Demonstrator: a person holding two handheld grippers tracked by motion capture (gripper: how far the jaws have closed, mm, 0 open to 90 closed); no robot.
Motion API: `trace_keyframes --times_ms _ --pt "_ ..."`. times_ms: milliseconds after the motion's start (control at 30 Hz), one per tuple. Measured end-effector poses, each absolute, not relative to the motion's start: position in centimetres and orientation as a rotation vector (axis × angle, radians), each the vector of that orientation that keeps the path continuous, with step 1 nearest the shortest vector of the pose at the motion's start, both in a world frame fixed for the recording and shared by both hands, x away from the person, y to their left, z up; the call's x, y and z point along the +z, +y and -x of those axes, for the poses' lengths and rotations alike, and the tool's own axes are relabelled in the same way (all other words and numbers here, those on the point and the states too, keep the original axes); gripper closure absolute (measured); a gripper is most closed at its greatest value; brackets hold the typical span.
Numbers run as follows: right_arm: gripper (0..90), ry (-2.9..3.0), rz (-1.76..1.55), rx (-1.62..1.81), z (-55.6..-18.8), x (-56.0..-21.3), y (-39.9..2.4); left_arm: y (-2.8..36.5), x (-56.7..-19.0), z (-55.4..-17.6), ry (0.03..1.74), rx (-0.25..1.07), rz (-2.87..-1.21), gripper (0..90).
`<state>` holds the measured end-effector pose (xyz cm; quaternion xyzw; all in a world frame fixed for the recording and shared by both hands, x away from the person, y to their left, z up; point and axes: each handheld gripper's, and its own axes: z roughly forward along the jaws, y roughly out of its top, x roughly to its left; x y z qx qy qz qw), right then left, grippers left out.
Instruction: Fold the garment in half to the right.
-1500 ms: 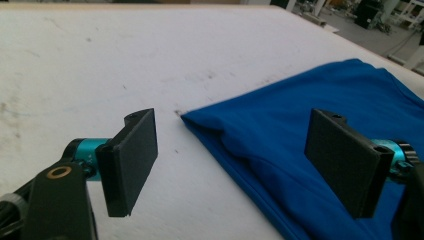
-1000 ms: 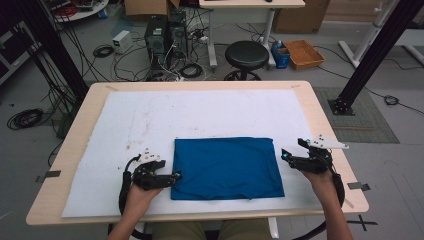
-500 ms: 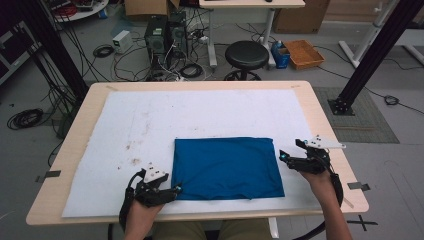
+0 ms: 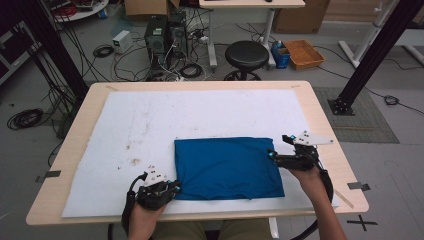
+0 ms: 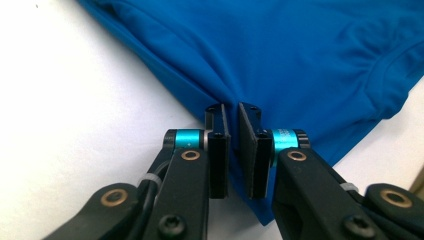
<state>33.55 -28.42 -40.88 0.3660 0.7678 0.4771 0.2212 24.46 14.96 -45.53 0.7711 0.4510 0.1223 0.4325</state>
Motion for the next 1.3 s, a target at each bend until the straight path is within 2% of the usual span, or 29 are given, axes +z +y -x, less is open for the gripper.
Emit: trace_keyframes --times_ms 200,433,667,833,933,1133,1200,1300 --pt "20.9 2.221 -0.904 1.348 -35.4 -38.8 -23.6 15.6 -45.5 -25.2 1.135 0.212 -1.906 84.0" --pt "21.0 2.361 -0.820 1.348 -39.1 -37.1 -16.6 15.9 -45.6 -25.5 1.127 0.172 -1.901 84.0" --pt "21.2 2.520 -0.743 1.272 -41.9 -38.3 -8.5 16.1 -45.7 -25.6 1.115 0.157 -1.897 83.9" --pt "25.7 2.599 -0.683 1.124 -43.2 -40.0 -3.2 16.3 -45.8 -25.7 1.106 0.138 -1.895 83.7" --pt "30.6 2.631 -0.671 1.034 -43.7 -41.0 -1.0 16.4 -45.8 -25.8 1.106 0.130 -1.885 83.6" --pt "48.9 2.696 -0.640 0.912 -44.7 -42.8 1.2 16.5 -45.8 -25.9 1.102 0.118 -1.888 83.6" --pt "55.7 2.715 -0.623 0.898 -44.6 -43.3 1.8 16.5 -45.9 -25.9 1.102 0.114 -1.885 83.7" --pt "73.2 2.756 -0.584 0.918 -44.6 -43.2 2.1 16.5 -45.8 -25.9 1.110 0.110 -1.881 83.7"
